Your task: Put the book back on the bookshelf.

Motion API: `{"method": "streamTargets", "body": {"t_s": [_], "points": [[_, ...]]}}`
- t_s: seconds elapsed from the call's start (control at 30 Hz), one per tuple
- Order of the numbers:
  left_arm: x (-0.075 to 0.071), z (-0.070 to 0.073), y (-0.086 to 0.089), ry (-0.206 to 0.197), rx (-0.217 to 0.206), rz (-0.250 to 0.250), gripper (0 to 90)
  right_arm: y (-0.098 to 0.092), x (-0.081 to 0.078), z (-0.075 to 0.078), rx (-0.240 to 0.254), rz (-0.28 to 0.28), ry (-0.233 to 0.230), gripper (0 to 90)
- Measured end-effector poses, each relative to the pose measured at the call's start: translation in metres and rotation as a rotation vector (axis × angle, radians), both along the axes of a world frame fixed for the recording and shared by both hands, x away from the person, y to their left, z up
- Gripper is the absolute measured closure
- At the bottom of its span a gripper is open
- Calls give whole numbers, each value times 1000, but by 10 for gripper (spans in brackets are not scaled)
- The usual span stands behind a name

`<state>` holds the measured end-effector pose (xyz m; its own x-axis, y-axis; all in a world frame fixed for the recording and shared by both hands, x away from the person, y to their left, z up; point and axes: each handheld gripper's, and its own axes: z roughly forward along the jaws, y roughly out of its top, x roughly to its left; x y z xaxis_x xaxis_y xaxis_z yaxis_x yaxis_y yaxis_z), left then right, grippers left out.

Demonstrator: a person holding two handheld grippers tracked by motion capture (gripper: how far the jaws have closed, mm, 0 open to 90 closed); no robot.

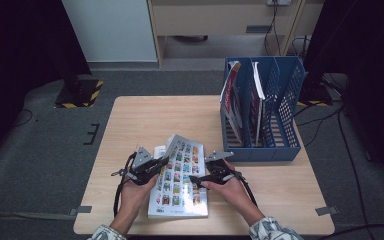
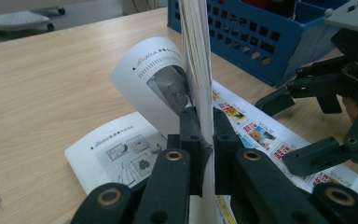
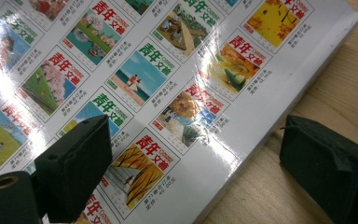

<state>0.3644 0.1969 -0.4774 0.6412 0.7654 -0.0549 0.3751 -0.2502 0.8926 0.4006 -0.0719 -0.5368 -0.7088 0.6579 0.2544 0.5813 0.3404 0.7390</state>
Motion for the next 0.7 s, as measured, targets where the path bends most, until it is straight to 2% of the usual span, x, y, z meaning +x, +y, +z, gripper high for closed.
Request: {"method": "streamTargets", "body": {"t_s": [0.07,0.13,0.2,0.27,0.33,0.37,0.5,0.53,0.6,0.63,0.67,0.7], "points": [[0,0,0,0,-2,-2,865,-1,1,0,8,3,2,95],[1,-1,1,19,5,2,865,-1,0,0,1,10,2,95],[4,-5,1,46,47,10,864,1,-1,0,-8,15,-11,94],[7,-10,3,94,53,22,862,3,-2,-1,-21,19,-27,85],[10,-14,4,129,57,50,852,3,-2,-1,-24,14,-26,85],[11,-17,5,159,63,66,832,3,-2,-1,-24,14,-25,85],[14,-26,11,202,80,117,712,3,-2,-1,-25,15,-26,85],[14,-28,12,211,89,135,646,3,-2,-1,-25,16,-27,84],[13,-30,14,218,92,152,582,3,-2,-1,-27,18,-33,84],[12,-31,16,224,88,186,530,3,-2,-1,-27,18,-34,84],[11,-31,17,226,90,194,450,3,-2,-1,-27,19,-33,84],[9,-31,20,223,98,201,425,3,-2,-1,-27,19,-33,84]]}}
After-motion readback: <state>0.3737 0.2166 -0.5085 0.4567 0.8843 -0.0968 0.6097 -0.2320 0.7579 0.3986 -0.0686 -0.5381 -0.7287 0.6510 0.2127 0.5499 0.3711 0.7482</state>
